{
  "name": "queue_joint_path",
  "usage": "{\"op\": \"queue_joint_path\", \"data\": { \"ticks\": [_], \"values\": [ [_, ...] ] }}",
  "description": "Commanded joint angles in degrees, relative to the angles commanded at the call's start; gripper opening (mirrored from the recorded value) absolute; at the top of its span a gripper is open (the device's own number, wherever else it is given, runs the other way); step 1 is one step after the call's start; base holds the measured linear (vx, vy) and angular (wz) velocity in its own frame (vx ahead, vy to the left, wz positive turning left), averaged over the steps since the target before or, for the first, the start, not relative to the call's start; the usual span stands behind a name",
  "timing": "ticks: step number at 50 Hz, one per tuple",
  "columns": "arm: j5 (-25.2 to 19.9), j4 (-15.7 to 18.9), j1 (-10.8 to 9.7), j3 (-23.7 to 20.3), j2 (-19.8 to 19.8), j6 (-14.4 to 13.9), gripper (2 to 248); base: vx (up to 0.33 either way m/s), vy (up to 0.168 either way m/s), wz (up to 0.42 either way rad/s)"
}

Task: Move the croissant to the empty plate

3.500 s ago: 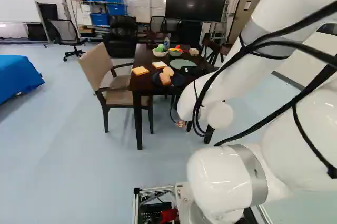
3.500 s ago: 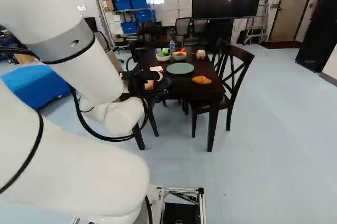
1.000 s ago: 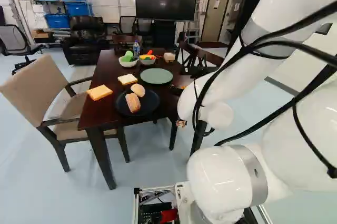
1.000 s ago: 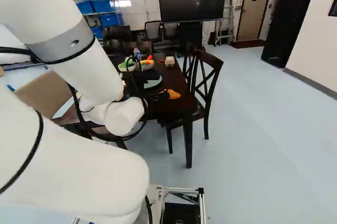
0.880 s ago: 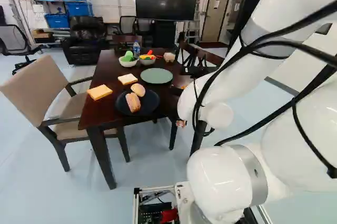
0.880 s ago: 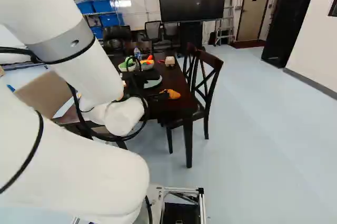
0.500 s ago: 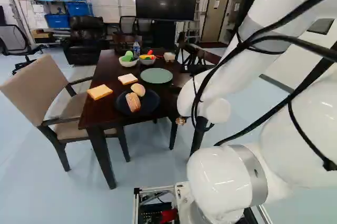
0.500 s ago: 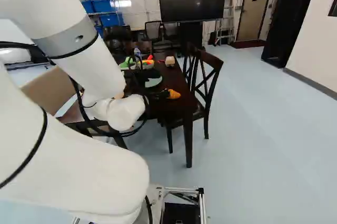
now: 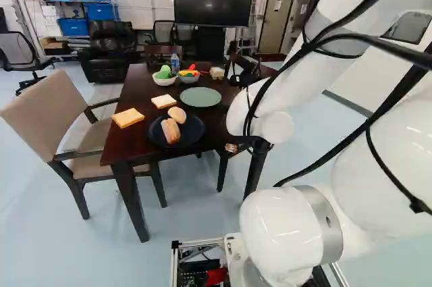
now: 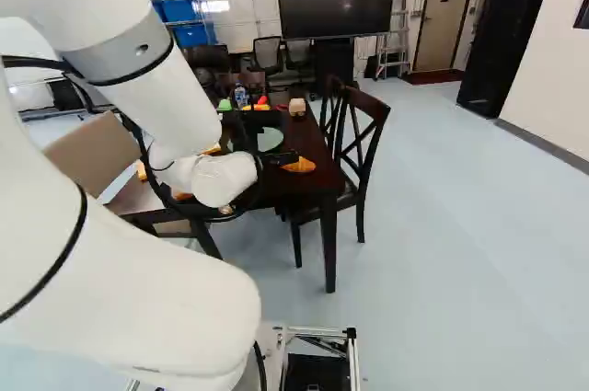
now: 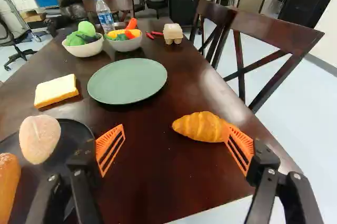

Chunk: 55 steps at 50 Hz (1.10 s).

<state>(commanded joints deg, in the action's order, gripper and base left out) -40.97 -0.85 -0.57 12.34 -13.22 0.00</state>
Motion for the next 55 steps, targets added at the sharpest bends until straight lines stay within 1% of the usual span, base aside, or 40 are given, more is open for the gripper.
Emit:
{"op": "queue_joint_path", "data": {
  "ticks": [27, 55],
  "values": [
    [7.7, -0.49, -0.19, 5.15, 1.36, 0.0, 247, 0.0, 0.0, 0.0],
    [15.79, -1.82, -0.23, 9.88, 2.1, 0.0, 247, 0.0, 0.0, 0.0]
  ]
}}
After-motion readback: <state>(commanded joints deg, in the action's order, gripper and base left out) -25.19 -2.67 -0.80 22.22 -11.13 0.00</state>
